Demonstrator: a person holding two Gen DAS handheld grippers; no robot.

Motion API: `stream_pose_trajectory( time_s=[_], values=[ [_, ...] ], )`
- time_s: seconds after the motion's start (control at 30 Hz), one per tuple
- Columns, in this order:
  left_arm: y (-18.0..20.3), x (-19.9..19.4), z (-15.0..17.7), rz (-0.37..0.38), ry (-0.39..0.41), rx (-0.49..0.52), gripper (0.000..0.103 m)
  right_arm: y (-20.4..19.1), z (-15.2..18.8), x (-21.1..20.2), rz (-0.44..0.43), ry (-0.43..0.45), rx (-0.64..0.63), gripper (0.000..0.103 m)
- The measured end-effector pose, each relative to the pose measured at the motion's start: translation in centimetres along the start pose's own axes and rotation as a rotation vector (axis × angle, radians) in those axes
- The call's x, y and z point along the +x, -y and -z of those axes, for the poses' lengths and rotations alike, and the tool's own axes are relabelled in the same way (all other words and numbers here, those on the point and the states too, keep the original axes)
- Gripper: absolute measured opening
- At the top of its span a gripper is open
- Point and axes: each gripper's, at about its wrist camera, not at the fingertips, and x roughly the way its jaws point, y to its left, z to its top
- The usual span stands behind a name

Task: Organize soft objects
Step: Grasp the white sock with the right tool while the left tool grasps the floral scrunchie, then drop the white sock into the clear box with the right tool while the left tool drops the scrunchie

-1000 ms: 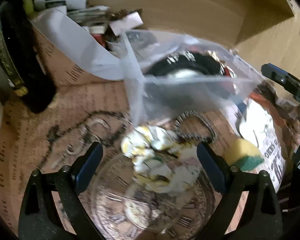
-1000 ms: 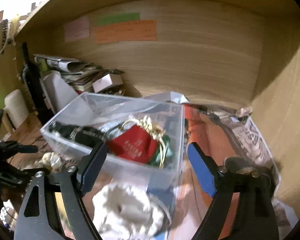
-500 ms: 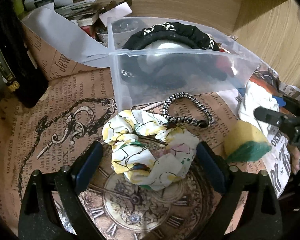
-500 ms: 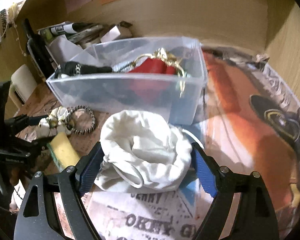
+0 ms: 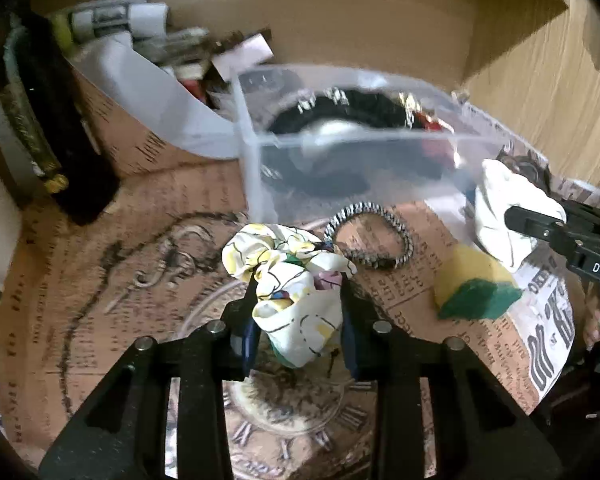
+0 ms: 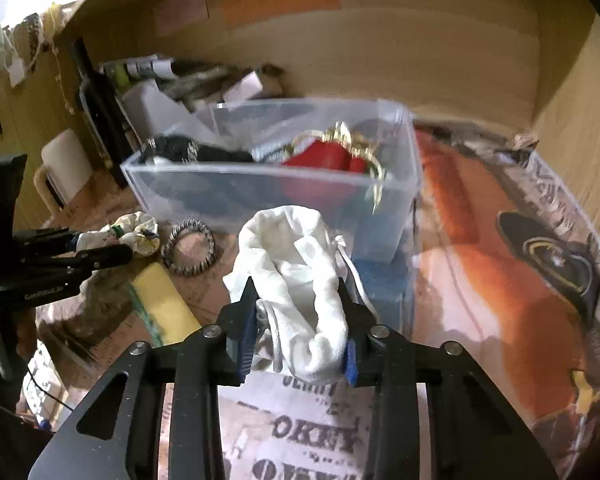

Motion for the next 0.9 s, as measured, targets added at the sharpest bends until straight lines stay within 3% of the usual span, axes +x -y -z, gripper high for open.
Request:
stream_pose_trajectory(
  time_s=[0.4,0.67,0.9],
  values=[
    [-0.5,-6.6,-3.0,-0.008,0.219,-0.019,0.033,-0.2,-3.1,-4.4,0.012,0.175,-0.004,0.031],
    [0.0,-6.7,-6.6,-0.007,0.321,-0.015,0.033,-0.9,-6.5,-5.3,-0.016,0.293,-0.018,0.031],
    [0.5,-4.4,-9.9,0.008,0.311,-0.005,0.033,-1.4,-8.7,-3.8,-0.014,0.314,-0.040,0.031]
  ],
)
